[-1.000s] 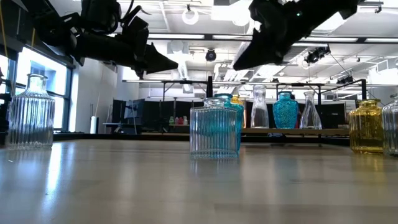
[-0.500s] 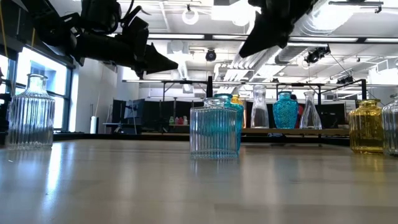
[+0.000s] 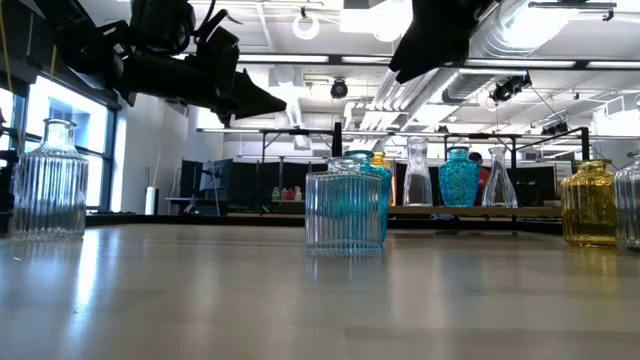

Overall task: Sort vases onto shelf
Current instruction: Put the bottom yellow vase on the shelf aligned with the other yellow vase

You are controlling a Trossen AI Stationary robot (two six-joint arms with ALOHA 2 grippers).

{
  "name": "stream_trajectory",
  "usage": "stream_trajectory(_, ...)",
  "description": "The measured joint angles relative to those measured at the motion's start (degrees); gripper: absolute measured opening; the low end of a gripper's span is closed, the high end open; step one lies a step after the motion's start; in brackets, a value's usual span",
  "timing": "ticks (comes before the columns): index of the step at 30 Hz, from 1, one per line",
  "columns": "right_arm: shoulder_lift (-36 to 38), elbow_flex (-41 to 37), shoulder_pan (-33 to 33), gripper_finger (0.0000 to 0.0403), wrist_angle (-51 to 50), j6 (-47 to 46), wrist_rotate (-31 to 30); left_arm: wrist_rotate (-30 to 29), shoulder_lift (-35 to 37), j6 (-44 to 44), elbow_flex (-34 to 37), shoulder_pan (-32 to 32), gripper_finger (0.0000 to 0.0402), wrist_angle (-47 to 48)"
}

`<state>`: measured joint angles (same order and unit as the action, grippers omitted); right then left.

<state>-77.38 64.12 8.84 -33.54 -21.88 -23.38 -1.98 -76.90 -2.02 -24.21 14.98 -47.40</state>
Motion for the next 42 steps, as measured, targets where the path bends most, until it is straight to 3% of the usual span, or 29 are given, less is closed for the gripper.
stream_trajectory(6, -1.4, 0.0, 0.5, 0.0244, 0.7, -0.2, 0.3, 0.0, 0.0, 0.0, 0.0, 0.0, 0.0, 0.0)
stream_trajectory(12, -3.2, 0.0, 1.9, 0.0259, -1.5, -5.4, 7.0, 0.0, 0.0, 0.0, 0.0, 0.0, 0.0, 0.0)
stream_trajectory(20, -2.8, 4.6, 4.5, 0.026, -31.6, -25.5, 10.7, 0.0, 0.0, 0.0, 0.0, 0.0, 0.0, 0.4)
stream_trajectory(23, -2.7, 6.0, 6.9, 0.026, -38.0, -33.5, 15.3, 0.0, 0.0, -0.1, 0.0, 0.0, 0.0, 0.7)
stream_trajectory(27, -2.7, 6.5, 12.1, 0.026, -39.4, -45.0, 25.9, 0.0, 0.0, -0.1, 0.0, 0.0, 0.0, 0.7)
stream_trajectory(29, -2.7, 6.3, 16.5, 0.026, -37.1, -49.8, 27.7, 0.0, 0.0, -0.1, 0.0, 0.0, 0.0, 0.8)
stream_trajectory(38, -3.7, 4.4, 35.3, 0.0259, -31.6, -78.6, 26.4, 0.1, 0.0, -0.1, 0.0, 0.0, 0.0, 1.0)
stream_trajectory(42, -5.9, 4.3, 39.6, 0.0259, -30.5, -83.9, 24.0, 0.1, 0.0, 0.0, 0.0, 0.0, 0.0, 1.0)
